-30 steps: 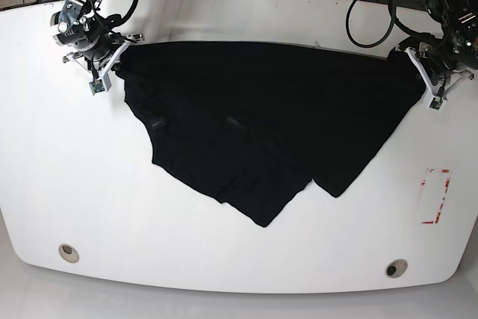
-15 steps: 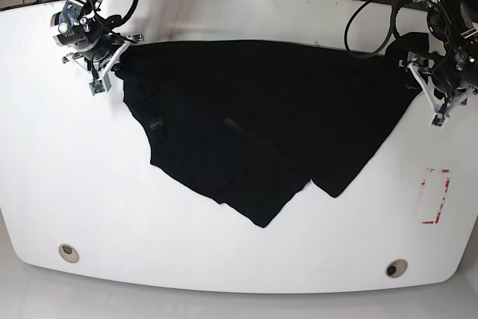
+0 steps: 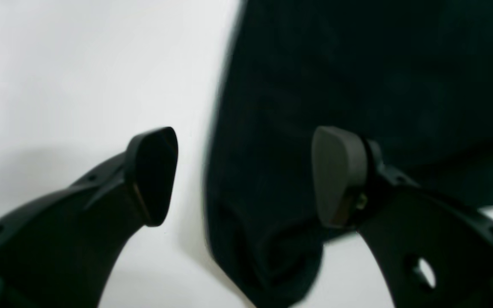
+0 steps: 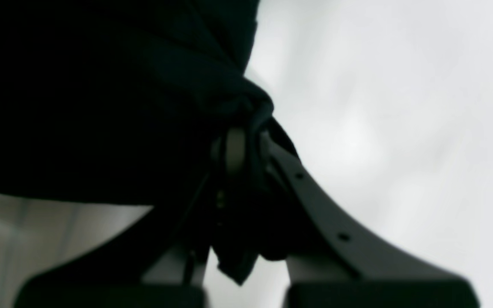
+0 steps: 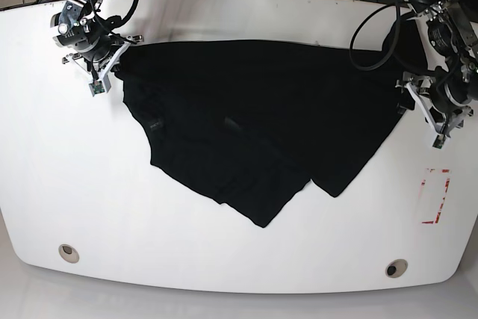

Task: Layout the t-shirt on the table in an organized manner, then fold the t-shirt properly
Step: 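Release with the left gripper and grasp the t-shirt's hanging corner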

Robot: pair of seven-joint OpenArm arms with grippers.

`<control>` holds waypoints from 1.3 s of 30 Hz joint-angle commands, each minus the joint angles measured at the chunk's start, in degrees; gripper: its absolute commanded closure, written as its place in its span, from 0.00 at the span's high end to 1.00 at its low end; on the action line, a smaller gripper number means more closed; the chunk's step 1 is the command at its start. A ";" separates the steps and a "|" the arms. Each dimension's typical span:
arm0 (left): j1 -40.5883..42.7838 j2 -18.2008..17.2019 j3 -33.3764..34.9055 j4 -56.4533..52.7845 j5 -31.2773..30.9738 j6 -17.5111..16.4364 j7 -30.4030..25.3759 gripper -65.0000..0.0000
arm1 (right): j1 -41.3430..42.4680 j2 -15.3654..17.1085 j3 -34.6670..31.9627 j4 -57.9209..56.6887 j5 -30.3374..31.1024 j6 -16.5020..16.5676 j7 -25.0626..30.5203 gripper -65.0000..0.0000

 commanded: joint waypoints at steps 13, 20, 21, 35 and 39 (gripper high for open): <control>-19.70 1.91 1.70 -24.15 -0.65 -0.03 -10.11 0.72 | 0.37 0.47 0.04 0.97 0.00 -0.07 0.07 0.01; -24.45 -1.25 8.38 -40.15 0.58 -0.03 -21.01 0.72 | 1.43 0.47 0.04 0.97 0.00 -0.07 0.07 0.01; -24.89 -1.60 9.18 -41.64 1.02 -0.03 -22.15 0.72 | 1.52 0.47 0.04 0.97 0.00 -0.07 0.07 0.01; -30.34 -2.31 18.49 -61.42 2.52 -0.03 -35.52 0.72 | 1.61 0.47 0.04 1.06 0.00 -0.07 0.07 0.01; -30.52 -2.13 21.40 -66.43 2.52 -0.03 -39.74 0.72 | 1.61 0.47 0.04 1.06 0.00 -0.07 0.07 0.01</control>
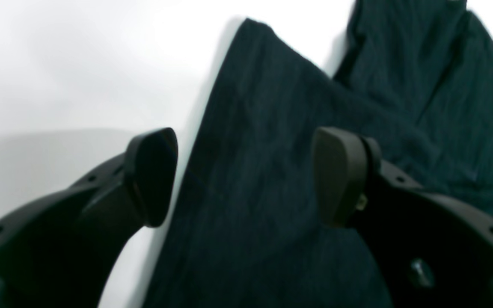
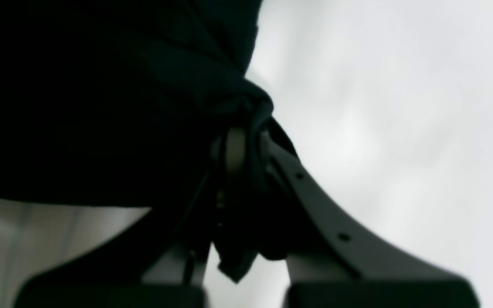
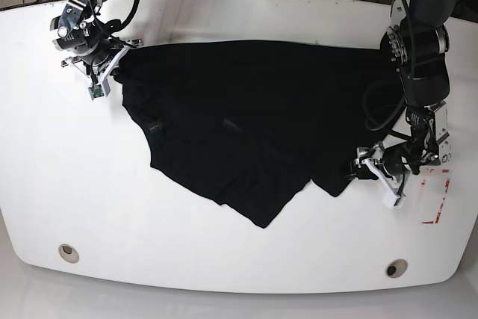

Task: Layout the t-shirt on the table in an organized manner, then fold the t-shirt properly
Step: 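Release with the left gripper and grasp the t-shirt's hanging corner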

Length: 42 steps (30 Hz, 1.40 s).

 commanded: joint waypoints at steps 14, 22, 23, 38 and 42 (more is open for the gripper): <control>-2.77 2.94 6.32 -5.08 -0.98 -0.45 -2.92 0.39 | 0.38 0.50 0.13 1.06 0.24 -0.07 0.69 0.01; -2.94 4.08 6.50 -5.08 -0.98 -0.45 -4.32 0.00 | 0.38 0.50 0.21 1.06 0.24 -0.07 0.69 0.01; -2.94 4.08 6.41 -5.08 -1.16 -0.45 -4.32 0.00 | 0.38 0.50 0.21 1.06 0.24 -0.07 0.69 0.01; -0.04 2.94 -2.12 13.47 -1.33 -0.45 6.67 0.00 | 0.38 0.50 0.13 5.10 0.24 -0.07 0.60 0.01; 1.98 2.76 -5.19 21.82 -1.33 -0.45 11.59 0.00 | 0.38 0.50 0.13 7.56 0.24 -0.07 0.42 0.01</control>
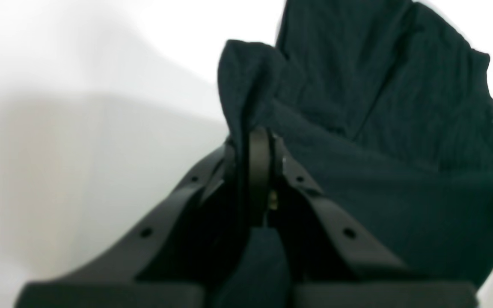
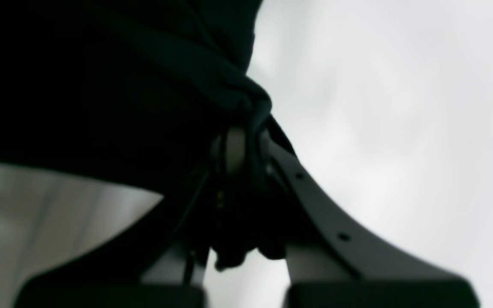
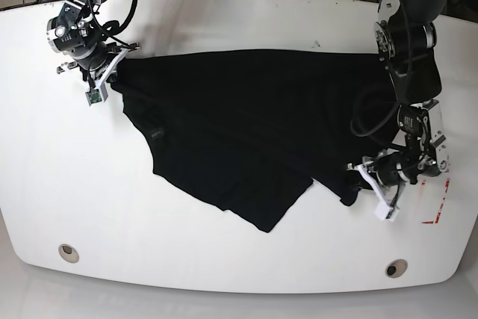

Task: Layout the t-shirt on the table in an organized manner, then fold the t-shirt properly
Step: 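Release with the left gripper and grasp the t-shirt's hanging corner, then lift the t-shirt with both grippers and flip it over, print side up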

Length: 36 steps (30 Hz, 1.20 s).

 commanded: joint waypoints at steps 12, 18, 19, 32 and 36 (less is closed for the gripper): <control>4.35 -0.91 -8.25 29.81 -0.72 -0.08 15.39 0.00 | 1.41 1.05 -0.03 4.54 -0.17 -0.10 0.68 0.01; 2.15 -0.91 -8.78 36.22 -0.81 -0.08 19.43 0.00 | 7.48 2.54 -0.03 4.72 -0.44 -0.10 -1.60 0.01; 0.57 -0.74 -8.78 37.10 -0.81 -0.08 20.49 0.00 | 9.85 3.60 -0.03 4.98 -0.17 -0.10 -3.10 0.01; -20.71 -0.56 -10.10 39.65 -0.63 -0.08 25.98 0.00 | 37.55 12.12 -5.22 5.16 -0.09 -0.10 -14.44 0.01; -27.56 -0.91 -10.10 39.56 -0.63 -0.08 25.98 0.00 | 46.78 14.32 -9.17 4.98 -0.09 -0.10 -15.58 0.01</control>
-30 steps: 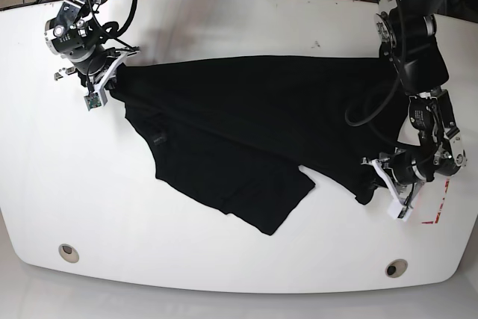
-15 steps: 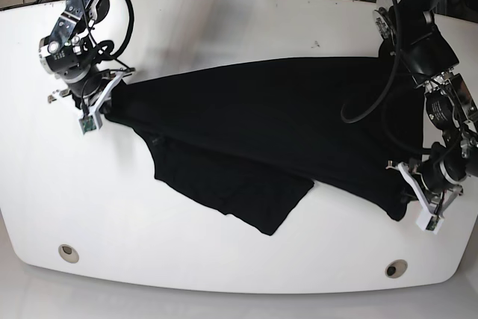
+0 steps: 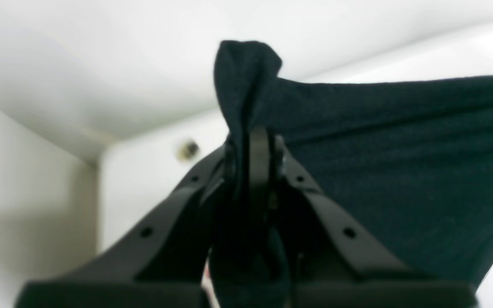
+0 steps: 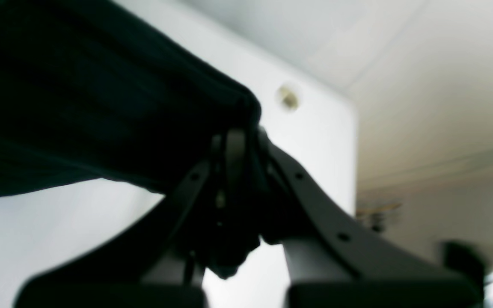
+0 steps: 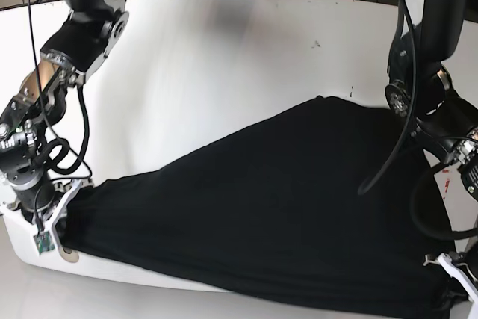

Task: Layout the t-shirt on the table in an organized manner, then fold the t-shirt properly
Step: 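Lift the t-shirt with both grippers and flip it over, print side up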

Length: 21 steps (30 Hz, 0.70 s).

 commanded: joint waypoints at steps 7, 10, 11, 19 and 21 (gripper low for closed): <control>-14.28 -1.09 0.13 -2.09 0.88 -0.01 -1.43 0.00 | 17.76 4.81 -7.79 0.76 -2.54 -0.60 -0.39 0.02; -17.80 -1.18 0.13 -4.55 0.88 -0.01 -1.43 0.00 | 22.77 6.30 -11.04 -0.12 -2.54 -0.60 -0.39 0.02; -18.59 -1.18 0.13 -5.34 0.88 -0.01 -1.43 0.00 | 24.35 6.92 -12.01 -0.47 -2.54 -0.60 -0.48 0.02; -17.89 -1.18 0.13 -6.22 0.88 -0.01 -1.43 0.00 | 28.04 8.85 -13.77 -0.29 -2.10 -0.60 -2.50 0.02; -15.95 -1.18 0.13 -5.96 0.79 -0.01 -1.43 0.00 | 27.08 8.94 -13.51 0.23 -2.10 -0.60 -2.94 0.02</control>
